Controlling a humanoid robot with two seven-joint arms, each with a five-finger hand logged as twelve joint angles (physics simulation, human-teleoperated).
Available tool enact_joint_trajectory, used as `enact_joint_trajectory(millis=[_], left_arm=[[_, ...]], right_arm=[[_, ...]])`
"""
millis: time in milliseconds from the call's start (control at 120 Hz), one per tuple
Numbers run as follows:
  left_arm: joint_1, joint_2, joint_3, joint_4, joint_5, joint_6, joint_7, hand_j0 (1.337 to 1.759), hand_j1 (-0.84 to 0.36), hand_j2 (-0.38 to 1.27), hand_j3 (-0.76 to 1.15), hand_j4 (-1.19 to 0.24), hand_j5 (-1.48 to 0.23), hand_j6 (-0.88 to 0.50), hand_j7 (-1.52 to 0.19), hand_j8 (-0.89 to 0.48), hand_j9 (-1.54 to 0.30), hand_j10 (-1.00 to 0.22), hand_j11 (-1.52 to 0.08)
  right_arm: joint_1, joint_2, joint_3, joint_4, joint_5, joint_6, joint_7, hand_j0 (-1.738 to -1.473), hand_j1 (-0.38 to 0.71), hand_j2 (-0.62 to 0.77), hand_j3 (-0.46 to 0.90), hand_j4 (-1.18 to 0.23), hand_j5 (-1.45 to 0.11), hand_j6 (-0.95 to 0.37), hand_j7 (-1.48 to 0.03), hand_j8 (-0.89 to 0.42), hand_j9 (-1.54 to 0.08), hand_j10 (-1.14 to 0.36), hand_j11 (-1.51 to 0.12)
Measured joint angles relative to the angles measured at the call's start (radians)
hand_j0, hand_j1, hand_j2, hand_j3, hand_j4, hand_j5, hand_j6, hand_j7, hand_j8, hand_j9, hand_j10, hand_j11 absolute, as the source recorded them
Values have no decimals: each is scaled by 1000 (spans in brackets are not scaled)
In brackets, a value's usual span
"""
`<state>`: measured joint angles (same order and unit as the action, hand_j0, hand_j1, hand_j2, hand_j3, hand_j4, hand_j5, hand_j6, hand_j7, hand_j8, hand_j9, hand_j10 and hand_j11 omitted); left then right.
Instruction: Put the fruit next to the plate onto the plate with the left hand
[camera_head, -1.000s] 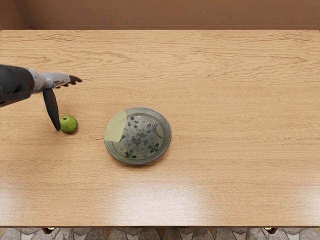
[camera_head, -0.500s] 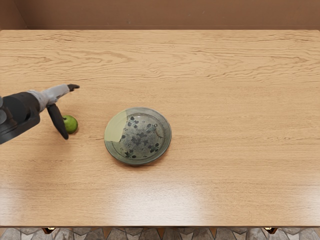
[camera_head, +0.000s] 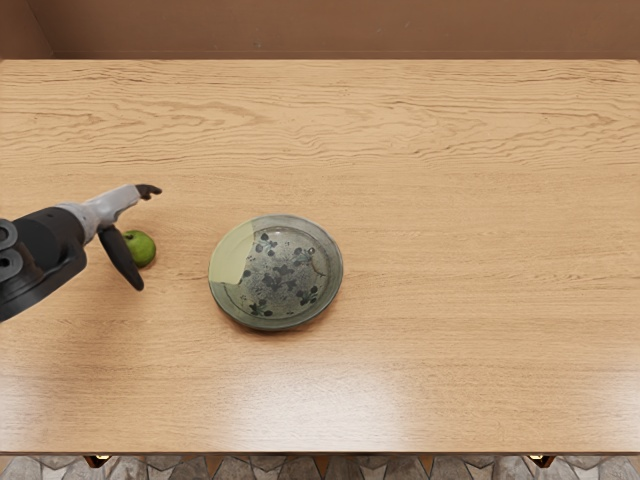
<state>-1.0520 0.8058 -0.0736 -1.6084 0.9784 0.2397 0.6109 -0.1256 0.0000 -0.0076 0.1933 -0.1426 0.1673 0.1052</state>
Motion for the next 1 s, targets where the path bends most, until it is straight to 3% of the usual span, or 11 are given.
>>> enact_joint_trajectory(millis=[200, 492, 1000], left_arm=[[13, -1, 2, 7, 1, 9, 0, 1658, 89, 47, 0, -224, -285, -226, -285, -225, -285, -224, -285], [26, -16, 4, 24, 6, 11, 0, 1658, 4, 62, 0, -295, -378, -296, -378, -296, -377, -295, -377], [41, -16, 6, 52, 22, 21, 0, 1658, -43, 70, 0, -334, -429, -335, -429, -335, -429, -334, -428]], right_arm=[[0, 0, 0, 0, 0, 0, -1, -1658, -339, -2, 0, -8, -10, -8, -10, -8, -10, -8, -10], [0, 0, 0, 0, 0, 0, 0, -1658, -339, -2, 0, -8, -10, -8, -10, -8, -10, -8, -10], [0, 0, 0, 0, 0, 0, -1, -1658, -339, -2, 0, -8, -10, -8, -10, -8, -10, -8, -10]])
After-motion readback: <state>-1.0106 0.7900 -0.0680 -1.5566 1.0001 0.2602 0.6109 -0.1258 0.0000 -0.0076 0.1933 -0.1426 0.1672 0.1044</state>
